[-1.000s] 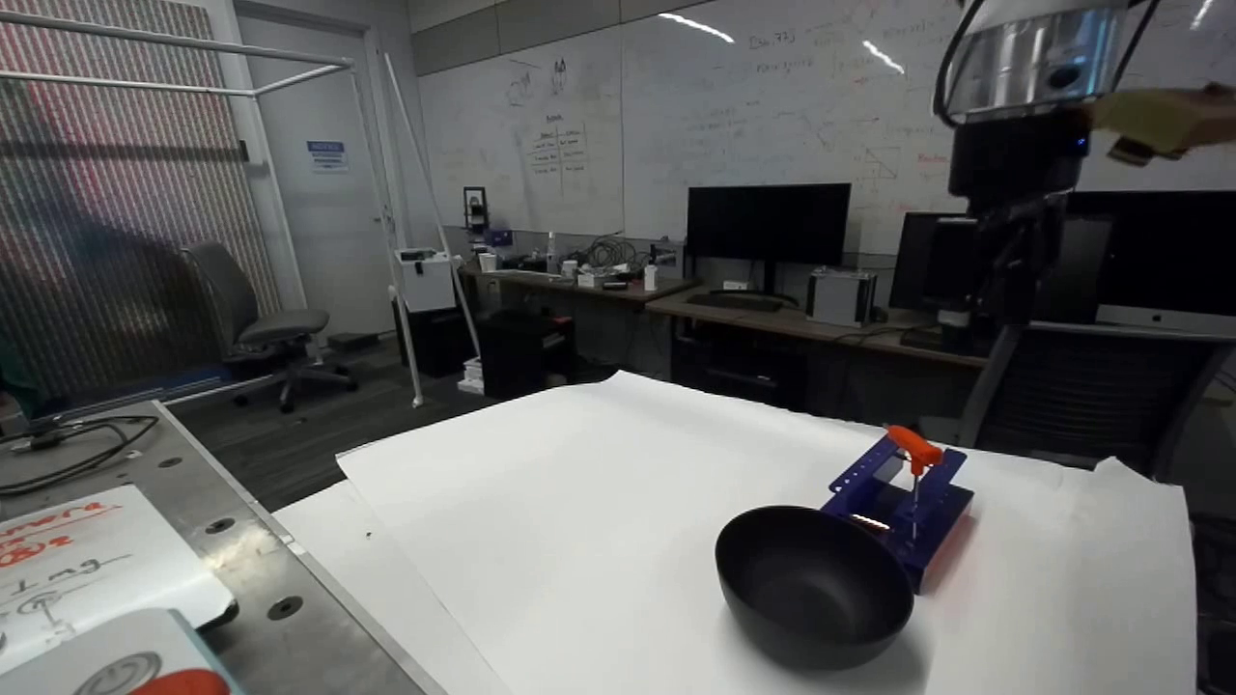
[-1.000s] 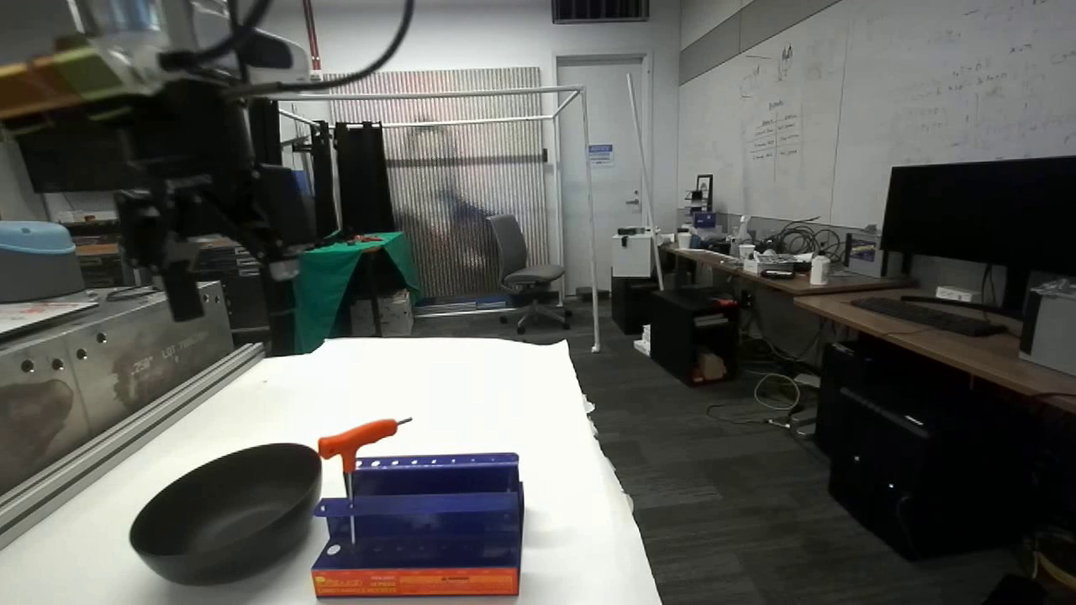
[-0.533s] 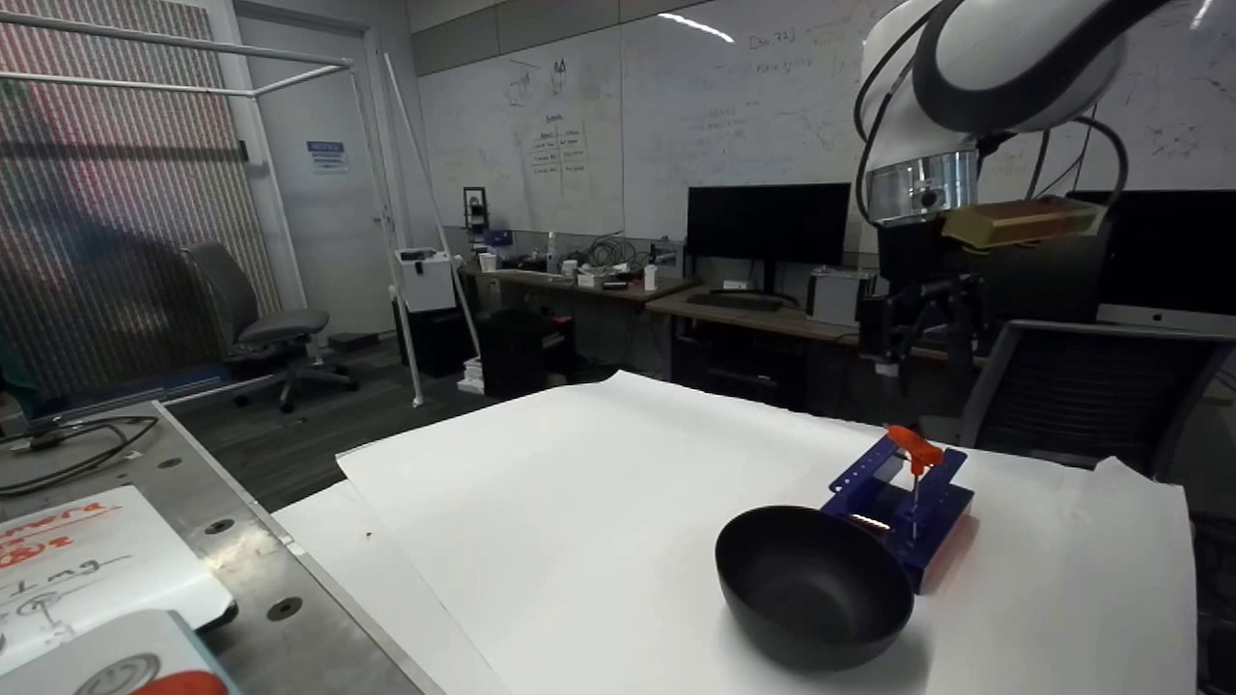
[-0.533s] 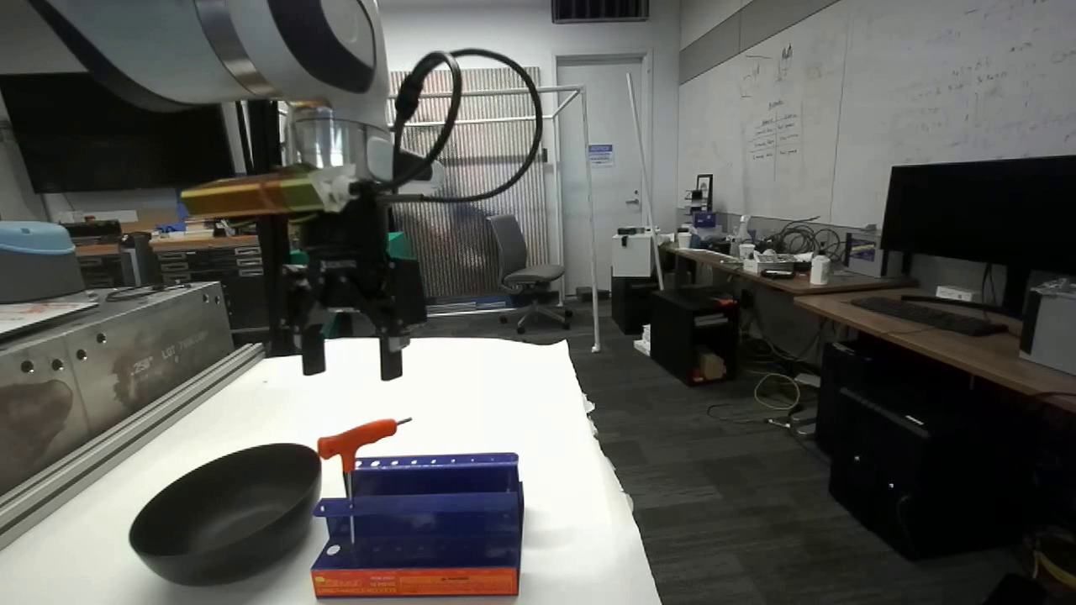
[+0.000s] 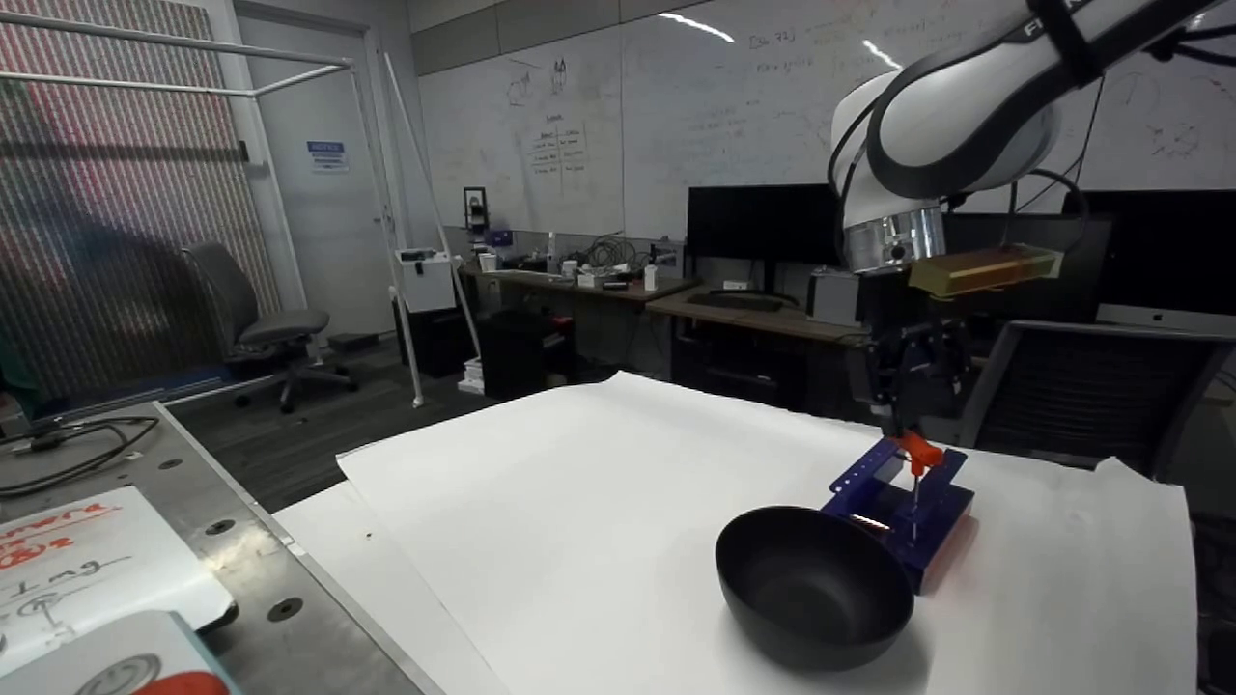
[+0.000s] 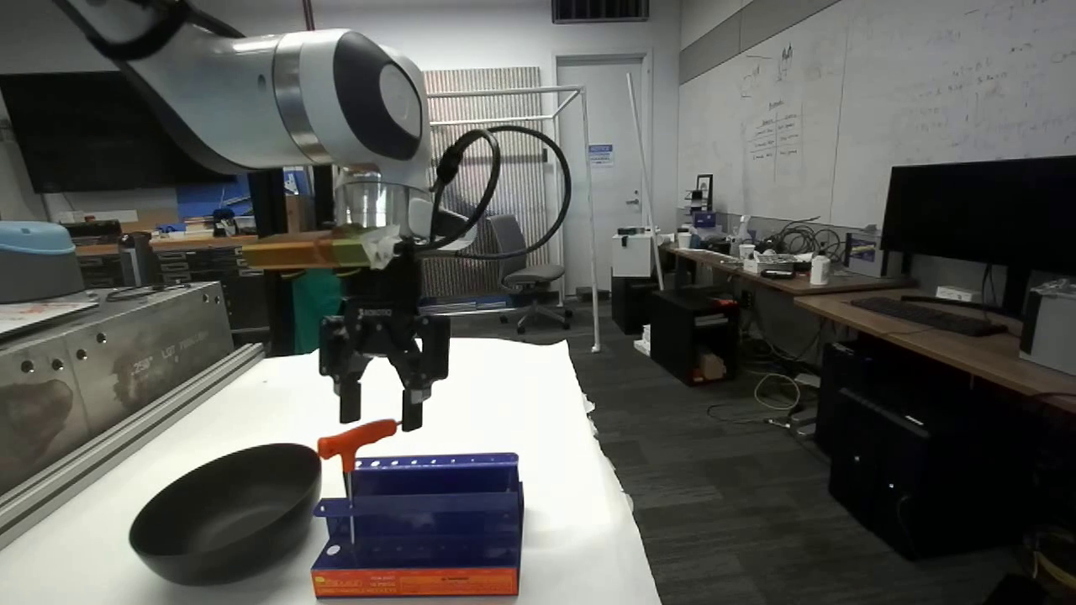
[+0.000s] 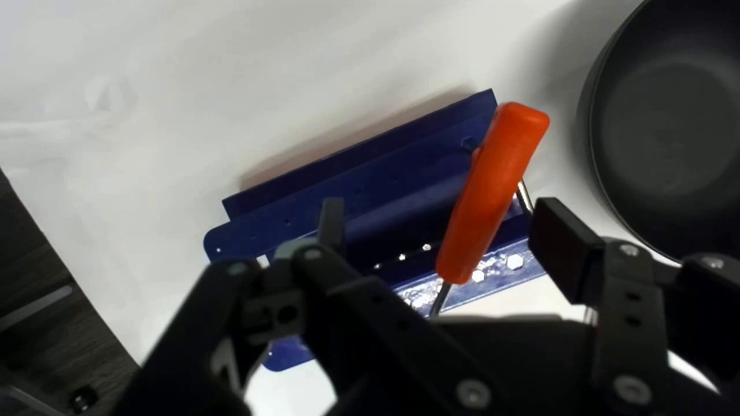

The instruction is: Put the orange object in the bowl

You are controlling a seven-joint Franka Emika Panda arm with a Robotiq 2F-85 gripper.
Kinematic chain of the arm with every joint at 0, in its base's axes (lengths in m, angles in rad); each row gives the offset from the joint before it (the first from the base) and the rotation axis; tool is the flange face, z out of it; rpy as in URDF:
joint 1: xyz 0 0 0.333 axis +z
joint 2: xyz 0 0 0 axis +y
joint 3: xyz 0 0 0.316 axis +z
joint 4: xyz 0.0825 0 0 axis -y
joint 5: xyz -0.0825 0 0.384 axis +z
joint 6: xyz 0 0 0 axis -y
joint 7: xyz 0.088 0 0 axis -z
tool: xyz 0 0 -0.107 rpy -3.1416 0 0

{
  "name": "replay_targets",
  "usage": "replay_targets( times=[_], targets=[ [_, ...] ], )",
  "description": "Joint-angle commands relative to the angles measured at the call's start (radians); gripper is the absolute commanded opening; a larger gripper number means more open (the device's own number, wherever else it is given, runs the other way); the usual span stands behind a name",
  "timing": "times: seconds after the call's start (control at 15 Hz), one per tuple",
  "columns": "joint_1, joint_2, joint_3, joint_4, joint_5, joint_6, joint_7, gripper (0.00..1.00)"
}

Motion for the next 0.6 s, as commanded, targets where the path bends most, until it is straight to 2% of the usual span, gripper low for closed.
replay_targets(
  times=[0.0, 0.33, 0.47, 0.53],
  targets=[
    [0.013, -0.012, -0.011, -0.009, 0.015, -0.028, -0.016, 0.49],
    [0.018, -0.039, -0.004, -0.056, 0.056, -0.03, -0.09, 0.12],
    [0.021, -0.051, -0.003, -0.057, 0.076, -0.051, -0.127, 0.07],
    [0.021, -0.057, -0.003, -0.055, 0.084, -0.066, -0.148, 0.11]
  ],
)
